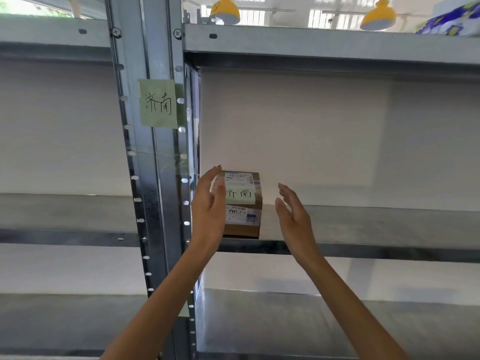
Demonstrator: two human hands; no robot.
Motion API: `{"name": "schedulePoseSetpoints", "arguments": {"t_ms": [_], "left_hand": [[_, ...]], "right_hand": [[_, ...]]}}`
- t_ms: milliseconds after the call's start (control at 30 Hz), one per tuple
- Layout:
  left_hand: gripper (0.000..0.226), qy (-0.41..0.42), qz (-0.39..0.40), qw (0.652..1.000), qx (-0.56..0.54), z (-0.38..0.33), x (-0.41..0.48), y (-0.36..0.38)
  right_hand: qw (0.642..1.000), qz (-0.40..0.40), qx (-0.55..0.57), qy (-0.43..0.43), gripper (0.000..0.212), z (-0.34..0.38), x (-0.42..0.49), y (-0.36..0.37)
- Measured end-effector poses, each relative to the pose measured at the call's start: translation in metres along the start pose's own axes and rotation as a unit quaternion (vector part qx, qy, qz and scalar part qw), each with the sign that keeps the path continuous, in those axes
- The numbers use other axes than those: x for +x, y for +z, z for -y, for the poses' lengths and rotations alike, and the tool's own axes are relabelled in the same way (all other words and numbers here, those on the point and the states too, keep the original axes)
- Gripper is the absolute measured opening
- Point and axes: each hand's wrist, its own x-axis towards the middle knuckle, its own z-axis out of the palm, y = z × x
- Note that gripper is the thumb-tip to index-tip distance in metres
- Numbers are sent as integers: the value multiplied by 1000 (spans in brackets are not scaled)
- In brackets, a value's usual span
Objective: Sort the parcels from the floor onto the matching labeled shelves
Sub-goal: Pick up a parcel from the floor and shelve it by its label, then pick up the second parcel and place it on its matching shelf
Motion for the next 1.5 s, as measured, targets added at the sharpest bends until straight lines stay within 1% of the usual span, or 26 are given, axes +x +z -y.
{"name": "schedulePoseSetpoints", "arguments": {"t_ms": [100, 200, 300, 333, 433, 500, 567, 633, 700, 833, 933, 1033, 1200, 1367, 1500], "left_hand": [[34, 57, 13, 998, 31, -7, -5, 11], [33, 93, 29, 993, 62, -5, -12, 27], [29, 94, 52, 992, 69, -3, -26, 48], [28, 93, 68, 991, 68, -3, -31, 57], [41, 103, 130, 983, 75, -4, -49, 86], [48, 116, 174, 975, 70, -8, -63, 116], [48, 123, 219, 967, 43, -15, -82, 148], [46, 125, 264, 956, 9, -23, -108, 180], [45, 118, 304, 945, -22, -28, -132, 209], [48, 90, 376, 920, -72, -46, -181, 269], [42, 88, 416, 898, -112, -70, -217, 314], [36, 91, 444, 882, -130, -95, -259, 363], [39, 93, 492, 848, -173, -136, -334, 441], [36, 108, 517, 822, -214, -177, -393, 489], [37, 80, 538, 803, -244, -199, -433, 527]], "right_hand": [[1000, -15, -5, -22, 38, 9, -4, -10], [999, -26, -16, -39, 36, 10, -15, -23], [997, -47, -40, -43, 37, 6, -29, -45], [996, -55, -55, -44, 37, 4, -34, -54], [991, -77, -102, -42, 34, -4, -52, -85], [985, -109, -127, -32, 32, -9, -66, -114], [978, -148, -147, -16, 32, -11, -82, -145], [967, -186, -176, 2, 33, -13, -103, -180], [955, -207, -209, 26, 35, -14, -128, -216], [919, -254, -296, 51, 34, -15, -191, -306], [894, -319, -307, 75, 30, -10, -238, -370], [874, -344, -324, 113, 32, -5, -279, -423], [841, -382, -358, 135, 29, 1, -334, -502], [806, -411, -396, 155, 30, 11, -382, -561], [787, -439, -397, 171, 29, 15, -413, -599]]}}
